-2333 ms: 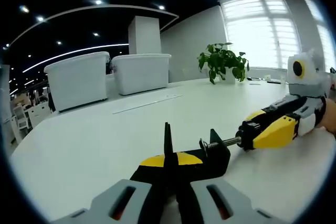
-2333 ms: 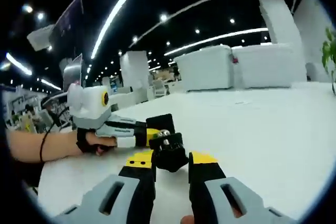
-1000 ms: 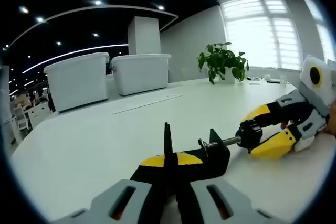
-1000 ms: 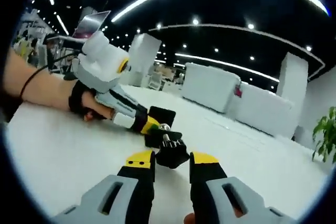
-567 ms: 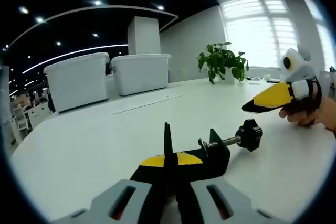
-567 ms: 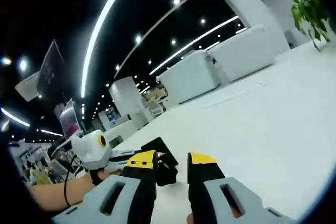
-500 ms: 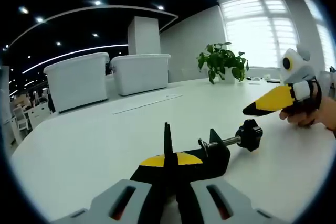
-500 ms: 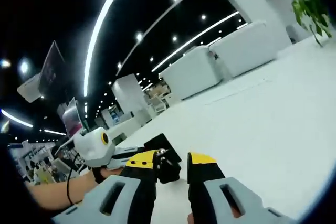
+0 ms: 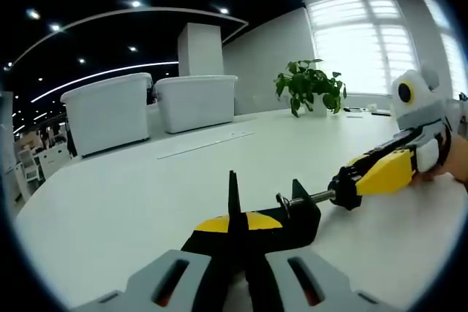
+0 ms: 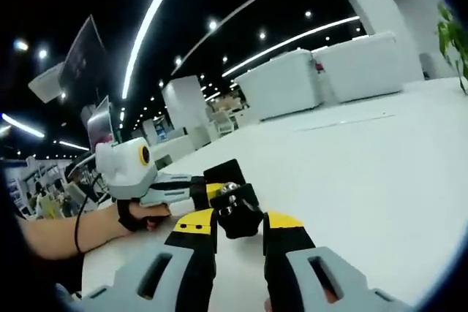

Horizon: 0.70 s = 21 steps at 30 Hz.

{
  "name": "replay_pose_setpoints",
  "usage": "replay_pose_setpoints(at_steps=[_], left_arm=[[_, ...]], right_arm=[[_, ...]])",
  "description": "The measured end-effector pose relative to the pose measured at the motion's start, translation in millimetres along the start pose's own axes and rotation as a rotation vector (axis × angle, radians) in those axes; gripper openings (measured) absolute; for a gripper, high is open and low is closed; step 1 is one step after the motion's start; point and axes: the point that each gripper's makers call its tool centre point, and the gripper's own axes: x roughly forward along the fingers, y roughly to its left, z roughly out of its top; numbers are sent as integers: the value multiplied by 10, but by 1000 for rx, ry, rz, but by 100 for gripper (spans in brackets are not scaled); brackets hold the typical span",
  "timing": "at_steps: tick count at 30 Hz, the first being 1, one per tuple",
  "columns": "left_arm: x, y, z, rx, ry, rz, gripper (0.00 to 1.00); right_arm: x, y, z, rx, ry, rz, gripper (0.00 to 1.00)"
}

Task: Clamp the fixed fixture on the desktop, loosen the retaining clip, secure it to the edge of the desk, and tighten the retaining clip.

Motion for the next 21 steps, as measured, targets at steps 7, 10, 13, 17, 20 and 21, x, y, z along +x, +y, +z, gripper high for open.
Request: replay_pose_setpoints(at_steps=[7,10,13,17,20,21], left_arm=[[-7,-13,1,-1,0,1,6],[6,1,3,-2,1,0,6],[-3,8,6,-3,1,5,6],[5,22,4,-3,1,6,6],[-4,7,-2,-3,1,6,6],[-5,5,-3,-3,1,7,6]], right_arm=[[-46,75,-12,-110,-21,-8,23],[-65,123,-40,-289,-32,-36,22],[-36,53,-31,-380,-35,-67,22],[-23,-6,22,-468,-43,-86,22],[-11,5,39,-576,-51,-103,22],[-5,10,39,-597,-52,-109,22]])
